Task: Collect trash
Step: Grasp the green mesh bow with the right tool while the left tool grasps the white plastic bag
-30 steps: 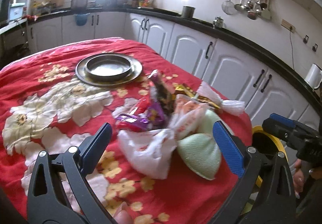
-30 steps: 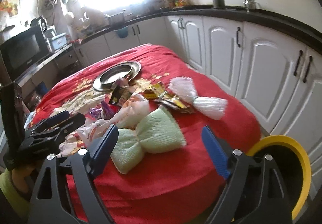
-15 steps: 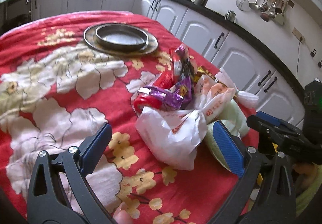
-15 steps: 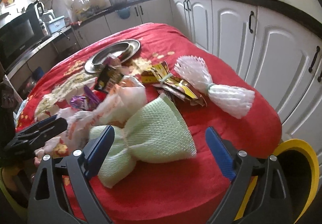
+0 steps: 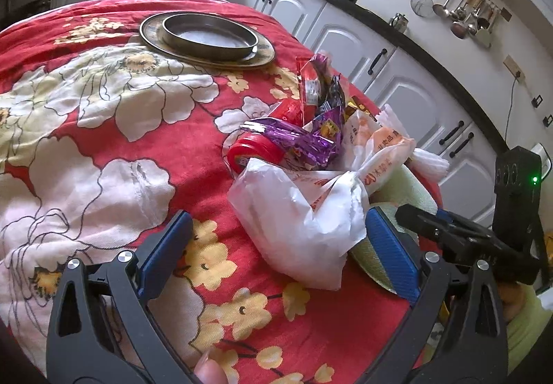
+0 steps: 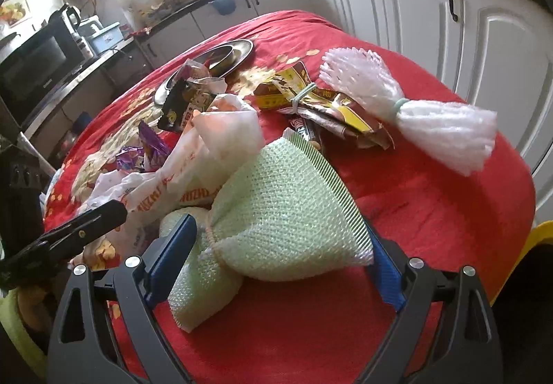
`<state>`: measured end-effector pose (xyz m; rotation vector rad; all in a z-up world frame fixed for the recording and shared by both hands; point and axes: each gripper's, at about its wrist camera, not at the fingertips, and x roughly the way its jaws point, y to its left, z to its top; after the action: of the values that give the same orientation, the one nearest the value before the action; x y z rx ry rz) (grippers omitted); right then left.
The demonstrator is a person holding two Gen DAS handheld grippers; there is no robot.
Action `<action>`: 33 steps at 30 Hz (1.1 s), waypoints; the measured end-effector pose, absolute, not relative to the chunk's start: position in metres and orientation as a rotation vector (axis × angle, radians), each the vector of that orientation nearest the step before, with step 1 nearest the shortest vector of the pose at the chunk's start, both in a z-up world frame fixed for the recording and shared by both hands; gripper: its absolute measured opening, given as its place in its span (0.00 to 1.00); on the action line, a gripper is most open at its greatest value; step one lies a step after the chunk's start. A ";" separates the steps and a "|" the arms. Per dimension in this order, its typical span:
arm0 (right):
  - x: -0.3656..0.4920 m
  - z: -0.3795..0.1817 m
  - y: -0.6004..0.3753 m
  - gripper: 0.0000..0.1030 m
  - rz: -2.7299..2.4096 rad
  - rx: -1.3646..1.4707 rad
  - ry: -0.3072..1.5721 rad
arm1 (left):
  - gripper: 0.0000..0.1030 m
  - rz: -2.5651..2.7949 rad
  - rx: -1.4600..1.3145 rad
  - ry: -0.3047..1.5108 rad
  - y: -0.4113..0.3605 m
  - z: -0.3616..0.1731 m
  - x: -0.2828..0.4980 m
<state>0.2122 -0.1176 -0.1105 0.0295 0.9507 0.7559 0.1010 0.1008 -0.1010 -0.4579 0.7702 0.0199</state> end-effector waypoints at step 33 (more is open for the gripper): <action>0.166 -0.053 -0.168 0.35 0.700 0.073 0.878 | 0.22 -0.088 -0.399 0.789 0.080 -0.069 0.068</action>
<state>0.1660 -0.1683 -0.0532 0.0729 0.8782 0.6999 0.0676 0.0796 -0.0688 -0.3993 0.7895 -0.0877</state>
